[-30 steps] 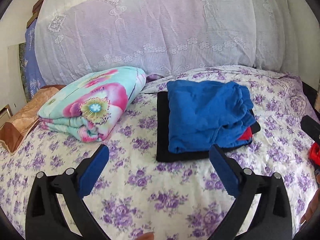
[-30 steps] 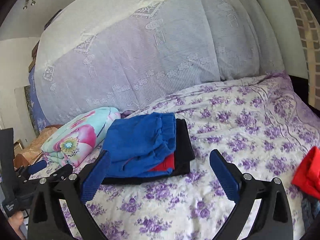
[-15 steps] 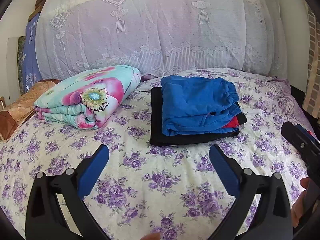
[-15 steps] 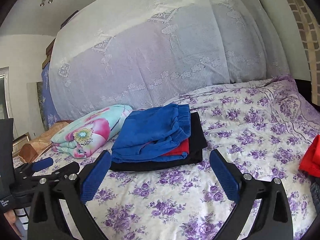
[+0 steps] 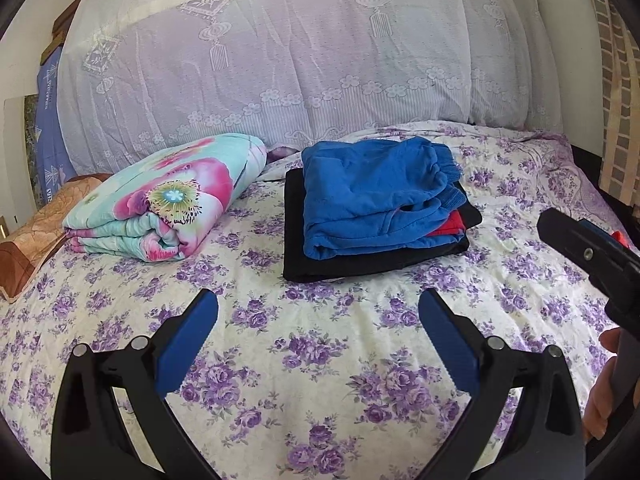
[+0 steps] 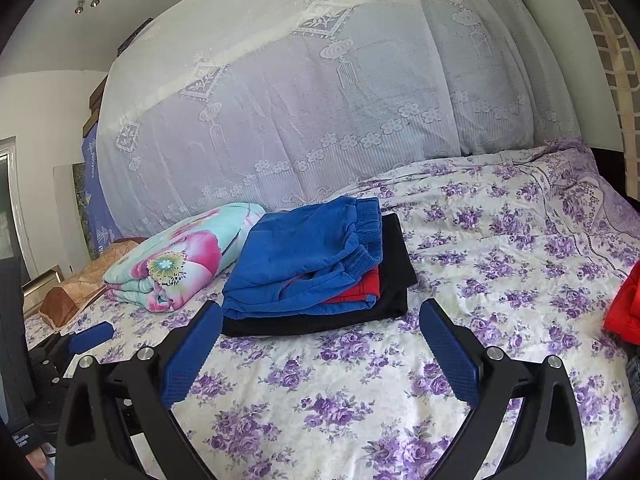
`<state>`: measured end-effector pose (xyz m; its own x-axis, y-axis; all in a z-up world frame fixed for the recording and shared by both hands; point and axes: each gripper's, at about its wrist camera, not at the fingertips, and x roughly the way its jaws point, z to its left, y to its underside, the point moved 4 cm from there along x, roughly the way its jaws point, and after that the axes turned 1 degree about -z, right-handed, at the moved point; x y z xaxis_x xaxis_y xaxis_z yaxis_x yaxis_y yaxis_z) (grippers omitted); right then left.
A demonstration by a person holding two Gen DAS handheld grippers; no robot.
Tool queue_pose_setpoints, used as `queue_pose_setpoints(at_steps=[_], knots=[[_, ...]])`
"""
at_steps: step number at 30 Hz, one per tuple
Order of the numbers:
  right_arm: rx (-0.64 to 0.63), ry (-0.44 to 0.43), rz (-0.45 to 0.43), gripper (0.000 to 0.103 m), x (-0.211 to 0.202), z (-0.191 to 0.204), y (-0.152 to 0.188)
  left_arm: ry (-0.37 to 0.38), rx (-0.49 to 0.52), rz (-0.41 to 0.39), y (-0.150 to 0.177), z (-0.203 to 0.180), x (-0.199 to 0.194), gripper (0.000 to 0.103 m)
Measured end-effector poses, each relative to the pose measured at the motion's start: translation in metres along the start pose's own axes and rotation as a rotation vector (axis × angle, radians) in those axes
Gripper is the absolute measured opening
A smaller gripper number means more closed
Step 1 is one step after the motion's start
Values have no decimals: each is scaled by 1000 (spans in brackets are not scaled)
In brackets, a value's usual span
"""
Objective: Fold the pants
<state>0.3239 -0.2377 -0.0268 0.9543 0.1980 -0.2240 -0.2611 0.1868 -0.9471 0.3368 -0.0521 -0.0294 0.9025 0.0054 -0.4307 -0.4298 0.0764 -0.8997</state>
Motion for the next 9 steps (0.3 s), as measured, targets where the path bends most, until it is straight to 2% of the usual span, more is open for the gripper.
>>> queue_pose_setpoints(at_steps=[9], knots=[[1,-1,0,99,1,-1,-1,16,-10,16,0,1,4,98]])
